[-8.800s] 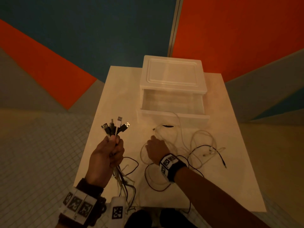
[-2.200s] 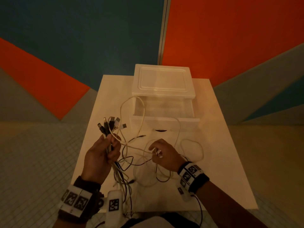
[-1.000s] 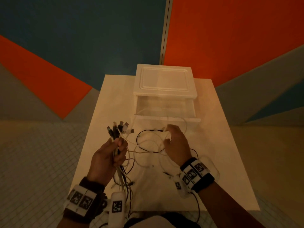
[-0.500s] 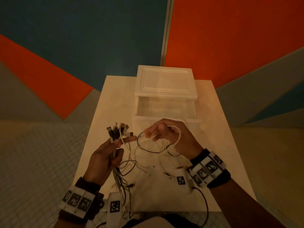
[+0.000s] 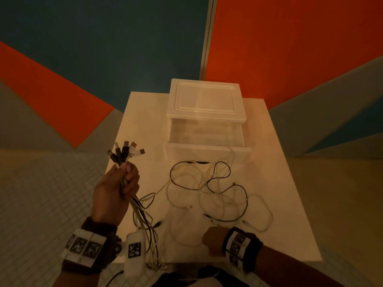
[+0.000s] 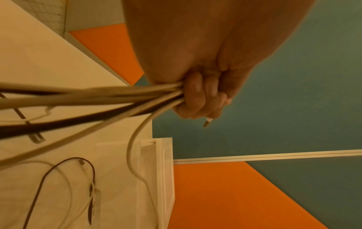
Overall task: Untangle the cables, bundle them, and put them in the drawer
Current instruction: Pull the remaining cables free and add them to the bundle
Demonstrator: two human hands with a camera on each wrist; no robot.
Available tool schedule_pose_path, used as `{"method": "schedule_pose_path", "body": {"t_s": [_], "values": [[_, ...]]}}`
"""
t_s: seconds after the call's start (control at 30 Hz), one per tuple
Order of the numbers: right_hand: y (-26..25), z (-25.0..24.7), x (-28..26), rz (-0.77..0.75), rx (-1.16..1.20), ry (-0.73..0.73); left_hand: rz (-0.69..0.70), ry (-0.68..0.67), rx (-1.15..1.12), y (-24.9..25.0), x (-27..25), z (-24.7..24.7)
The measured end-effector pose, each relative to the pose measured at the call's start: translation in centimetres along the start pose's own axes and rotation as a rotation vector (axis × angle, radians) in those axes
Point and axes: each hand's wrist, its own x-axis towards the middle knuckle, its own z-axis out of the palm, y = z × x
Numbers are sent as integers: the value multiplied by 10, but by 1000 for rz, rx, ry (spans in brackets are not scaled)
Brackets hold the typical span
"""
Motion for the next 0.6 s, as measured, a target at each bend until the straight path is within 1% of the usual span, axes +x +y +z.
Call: {"method": "schedule_pose_path", "body": {"t_s": [0.03, 0.1, 0.13, 0.23, 0.27, 0.3, 0.33, 0.37, 0.4, 0.43, 0.47, 0.5, 0.53, 0.6], "values": [[-1, -1, -2, 9, -9, 13, -3, -5, 2, 1, 0, 2], [-5, -21, -17, 22, 76, 9, -15, -11, 0, 3, -2, 5], [-2, -34, -26, 39, 135, 46, -22, -15, -3, 4, -3, 5], [10, -71, -56, 73, 223, 331, -32, -15, 8, 4, -6, 4], [12, -81, -64, 60, 251, 455, -37, -18, -3, 4, -7, 5], [11, -88, -68, 21, 321, 628, -46, -27, -20, 4, -7, 5], [6, -95, -71, -65, 446, 822, -56, -41, -31, 4, -8, 6], [-1, -101, -74, -174, 559, 975, -67, -58, -33, 3, -10, 9], [-9, -107, -73, -286, 635, 1047, -75, -74, -29, 2, -11, 12], [-18, -111, -70, -375, 638, 1035, -83, -89, -24, 0, -12, 16], [-28, -114, -64, -431, 612, 963, -90, -104, -20, -1, -14, 20], [-37, -115, -56, -444, 539, 860, -94, -118, -14, -2, -15, 23], [-43, -113, -44, -428, 430, 794, -95, -129, -7, -3, -16, 27], [-55, -109, -21, -380, 194, 754, -91, -143, 2, -2, -17, 32]]}}
